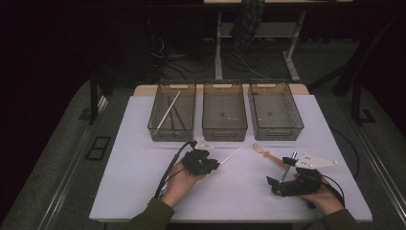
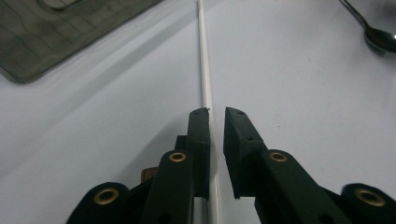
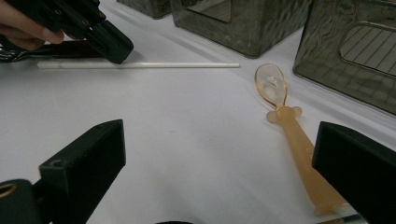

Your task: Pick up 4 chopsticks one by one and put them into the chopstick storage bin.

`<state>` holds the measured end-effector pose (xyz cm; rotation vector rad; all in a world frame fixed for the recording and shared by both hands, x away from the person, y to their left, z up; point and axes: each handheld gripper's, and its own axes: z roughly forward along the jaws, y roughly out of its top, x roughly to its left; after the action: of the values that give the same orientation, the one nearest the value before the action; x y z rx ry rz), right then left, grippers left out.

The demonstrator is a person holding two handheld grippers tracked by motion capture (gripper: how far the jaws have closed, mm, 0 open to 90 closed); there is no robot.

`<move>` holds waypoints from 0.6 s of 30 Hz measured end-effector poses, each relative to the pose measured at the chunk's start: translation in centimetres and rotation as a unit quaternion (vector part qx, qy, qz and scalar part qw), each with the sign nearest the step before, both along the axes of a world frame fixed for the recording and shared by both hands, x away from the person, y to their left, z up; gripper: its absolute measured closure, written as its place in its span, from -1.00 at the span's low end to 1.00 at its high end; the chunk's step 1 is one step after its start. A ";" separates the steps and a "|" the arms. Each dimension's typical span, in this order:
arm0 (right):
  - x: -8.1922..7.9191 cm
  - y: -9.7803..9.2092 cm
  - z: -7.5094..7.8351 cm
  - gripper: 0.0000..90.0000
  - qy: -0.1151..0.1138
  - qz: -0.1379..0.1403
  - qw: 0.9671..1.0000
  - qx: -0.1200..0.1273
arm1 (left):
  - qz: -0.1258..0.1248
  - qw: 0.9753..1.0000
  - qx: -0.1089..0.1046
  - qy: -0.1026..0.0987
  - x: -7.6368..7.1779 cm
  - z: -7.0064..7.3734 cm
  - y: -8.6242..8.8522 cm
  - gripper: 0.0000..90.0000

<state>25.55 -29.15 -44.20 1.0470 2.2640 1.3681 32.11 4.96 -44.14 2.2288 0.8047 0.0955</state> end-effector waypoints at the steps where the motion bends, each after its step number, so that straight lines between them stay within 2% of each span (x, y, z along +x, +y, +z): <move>1: 0.0 0.0 0.0 -0.94 0.000 0.000 1.000 0.000 | -0.001 1.000 0.005 0.000 0.0 -0.1 0.0 0.79; 6: 0.0 0.1 0.0 -0.94 0.001 0.000 1.000 0.000 | 0.003 1.000 0.007 0.001 0.0 -0.5 -0.2 0.81; 12: 0.0 0.0 0.0 -0.94 0.000 0.000 1.000 -0.001 | 0.001 1.000 0.015 -0.016 -0.5 -0.7 -0.3 0.83; 18: 0.0 0.1 0.0 -0.94 0.001 0.000 1.000 -0.002 | 0.004 1.000 0.012 -0.015 -0.5 -0.7 -0.3 0.86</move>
<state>25.59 -29.03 -44.22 1.0459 2.2672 1.3640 31.59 4.68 -44.83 2.2413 0.8005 0.1420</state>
